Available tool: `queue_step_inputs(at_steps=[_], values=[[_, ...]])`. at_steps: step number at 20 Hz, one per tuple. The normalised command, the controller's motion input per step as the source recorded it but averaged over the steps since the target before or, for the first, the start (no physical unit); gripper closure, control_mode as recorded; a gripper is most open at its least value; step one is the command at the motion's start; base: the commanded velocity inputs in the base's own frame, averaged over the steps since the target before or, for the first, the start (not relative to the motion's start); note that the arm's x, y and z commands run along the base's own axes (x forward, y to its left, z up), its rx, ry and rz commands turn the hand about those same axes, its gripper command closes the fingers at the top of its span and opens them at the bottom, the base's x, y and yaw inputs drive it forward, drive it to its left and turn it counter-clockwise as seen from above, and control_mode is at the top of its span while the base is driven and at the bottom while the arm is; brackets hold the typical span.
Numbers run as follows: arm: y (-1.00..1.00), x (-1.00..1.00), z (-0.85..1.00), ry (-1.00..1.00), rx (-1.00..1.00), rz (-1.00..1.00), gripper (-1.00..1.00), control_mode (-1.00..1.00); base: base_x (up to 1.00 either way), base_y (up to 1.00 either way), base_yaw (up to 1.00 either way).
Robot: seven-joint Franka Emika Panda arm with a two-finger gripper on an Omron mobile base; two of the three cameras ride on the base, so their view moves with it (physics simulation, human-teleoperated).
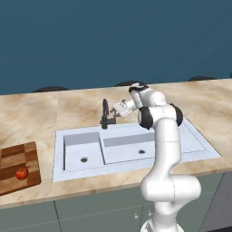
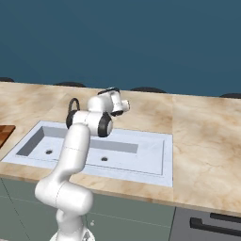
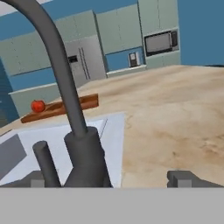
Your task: Pick the apple from the sink and place it on the cutting board to airdry. Then turn off the sink faucet.
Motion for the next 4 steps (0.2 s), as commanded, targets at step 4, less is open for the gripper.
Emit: queue_step_inputs(at_steps=[4], values=[[0.8,0.31,0.32,0.0,-0.03,0.0,-1.0,-1.0,0.0,0.0,0.0]])
